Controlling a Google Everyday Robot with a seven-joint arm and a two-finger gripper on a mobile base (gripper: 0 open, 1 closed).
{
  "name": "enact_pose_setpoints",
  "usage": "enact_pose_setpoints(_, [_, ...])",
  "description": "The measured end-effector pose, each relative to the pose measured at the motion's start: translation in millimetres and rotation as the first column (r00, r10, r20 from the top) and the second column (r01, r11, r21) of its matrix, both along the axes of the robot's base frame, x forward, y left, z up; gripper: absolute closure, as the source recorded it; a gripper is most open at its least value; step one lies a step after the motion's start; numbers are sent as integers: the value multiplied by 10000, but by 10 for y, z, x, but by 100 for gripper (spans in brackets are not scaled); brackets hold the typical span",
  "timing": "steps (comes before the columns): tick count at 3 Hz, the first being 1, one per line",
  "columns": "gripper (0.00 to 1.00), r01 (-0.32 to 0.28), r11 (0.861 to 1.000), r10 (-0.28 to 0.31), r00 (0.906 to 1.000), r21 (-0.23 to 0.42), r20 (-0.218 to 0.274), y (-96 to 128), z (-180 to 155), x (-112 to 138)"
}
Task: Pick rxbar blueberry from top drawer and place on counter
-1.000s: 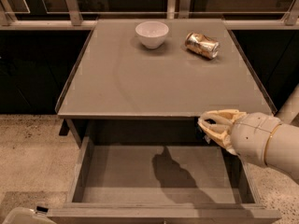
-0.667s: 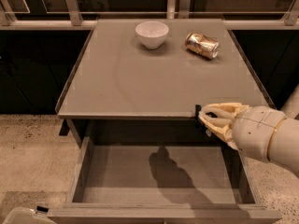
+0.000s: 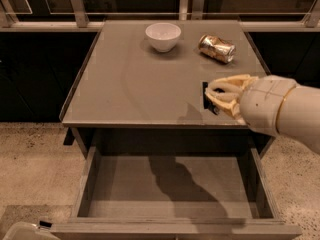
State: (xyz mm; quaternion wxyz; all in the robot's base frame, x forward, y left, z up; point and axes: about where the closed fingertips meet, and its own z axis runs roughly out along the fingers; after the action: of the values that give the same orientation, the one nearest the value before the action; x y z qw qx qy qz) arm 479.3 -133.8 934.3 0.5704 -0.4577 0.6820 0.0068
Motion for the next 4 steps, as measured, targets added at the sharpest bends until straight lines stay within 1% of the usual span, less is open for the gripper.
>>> enact_pose_setpoints(1, [100, -96, 9998, 100, 9997, -168, 212, 122, 140, 301])
enact_pose_setpoints(2, [100, -185, 9996, 190, 9996, -217, 198, 230, 78, 641])
enact_pose_setpoints(3, [100, -272, 9995, 276, 9993, 168, -259, 271, -205, 986])
enact_pose_setpoints(4, [81, -362, 9992, 366, 9990, 154, -262, 323, -205, 982])
